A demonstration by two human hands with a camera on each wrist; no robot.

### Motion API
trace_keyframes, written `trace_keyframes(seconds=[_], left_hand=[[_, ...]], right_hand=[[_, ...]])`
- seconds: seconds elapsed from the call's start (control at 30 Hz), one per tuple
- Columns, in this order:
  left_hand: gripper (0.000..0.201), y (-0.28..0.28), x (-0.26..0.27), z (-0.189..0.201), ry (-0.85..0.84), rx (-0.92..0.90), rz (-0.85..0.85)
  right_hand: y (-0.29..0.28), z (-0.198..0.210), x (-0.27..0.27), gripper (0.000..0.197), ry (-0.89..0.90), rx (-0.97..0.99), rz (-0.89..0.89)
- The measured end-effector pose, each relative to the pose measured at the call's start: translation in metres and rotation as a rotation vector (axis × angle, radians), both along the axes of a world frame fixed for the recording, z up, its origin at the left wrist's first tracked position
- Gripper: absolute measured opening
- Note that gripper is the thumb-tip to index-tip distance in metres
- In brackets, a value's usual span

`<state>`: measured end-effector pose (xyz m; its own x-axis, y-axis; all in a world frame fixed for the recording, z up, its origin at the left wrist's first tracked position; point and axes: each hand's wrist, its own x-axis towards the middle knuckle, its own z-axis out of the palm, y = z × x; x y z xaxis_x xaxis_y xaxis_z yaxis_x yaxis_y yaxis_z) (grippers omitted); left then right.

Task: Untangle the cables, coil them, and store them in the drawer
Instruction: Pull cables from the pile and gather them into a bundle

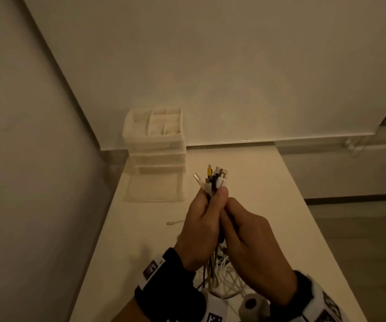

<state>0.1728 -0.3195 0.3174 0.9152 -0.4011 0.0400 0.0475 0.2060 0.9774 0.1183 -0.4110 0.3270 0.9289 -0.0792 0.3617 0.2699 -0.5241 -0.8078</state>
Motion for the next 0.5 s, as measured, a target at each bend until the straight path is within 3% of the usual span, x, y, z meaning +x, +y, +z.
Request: trace_keyframes(seconds=[0.1, 0.23, 0.5], left_hand=[[0.037, -0.004, -0.014, -0.004, -0.04, 0.059, 0.0], [0.051, 0.0, -0.017, 0.004, -0.02, 0.034, 0.069], [0.041, 0.066, 0.026, 0.049, -0.023, -0.337, 0.288]], right_hand=[[-0.006, 0.0, -0.013, 0.029, 0.002, -0.06, -0.027], [-0.011, -0.008, -0.034, 0.028, 0.066, -0.088, -0.011], [-0.037, -0.06, -0.057, 0.043, 0.359, 0.193, 0.203]])
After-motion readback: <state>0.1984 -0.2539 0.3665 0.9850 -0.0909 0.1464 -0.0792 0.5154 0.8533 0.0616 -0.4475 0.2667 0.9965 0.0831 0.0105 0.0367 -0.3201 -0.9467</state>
